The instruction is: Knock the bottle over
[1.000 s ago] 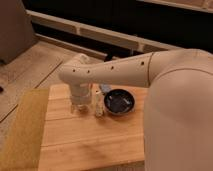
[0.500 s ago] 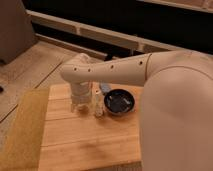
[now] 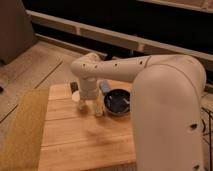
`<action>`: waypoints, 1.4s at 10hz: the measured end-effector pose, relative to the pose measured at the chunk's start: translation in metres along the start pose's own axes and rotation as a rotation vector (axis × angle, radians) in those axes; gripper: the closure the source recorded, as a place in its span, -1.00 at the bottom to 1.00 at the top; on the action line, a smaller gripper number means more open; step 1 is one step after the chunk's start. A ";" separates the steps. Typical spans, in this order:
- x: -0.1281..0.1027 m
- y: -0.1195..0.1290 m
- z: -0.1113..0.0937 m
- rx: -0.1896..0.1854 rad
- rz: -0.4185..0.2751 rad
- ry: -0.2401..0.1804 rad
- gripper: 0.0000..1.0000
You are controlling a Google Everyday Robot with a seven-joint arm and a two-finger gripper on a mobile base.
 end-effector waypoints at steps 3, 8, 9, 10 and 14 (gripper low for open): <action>-0.029 0.006 -0.021 0.041 -0.132 -0.177 -0.30; -0.044 0.006 -0.037 0.026 -0.241 -0.302 -0.30; -0.045 0.002 -0.037 0.026 -0.247 -0.307 -0.30; -0.046 -0.002 -0.039 0.026 -0.256 -0.311 -0.30; -0.060 -0.039 -0.047 0.106 -0.274 -0.287 -0.30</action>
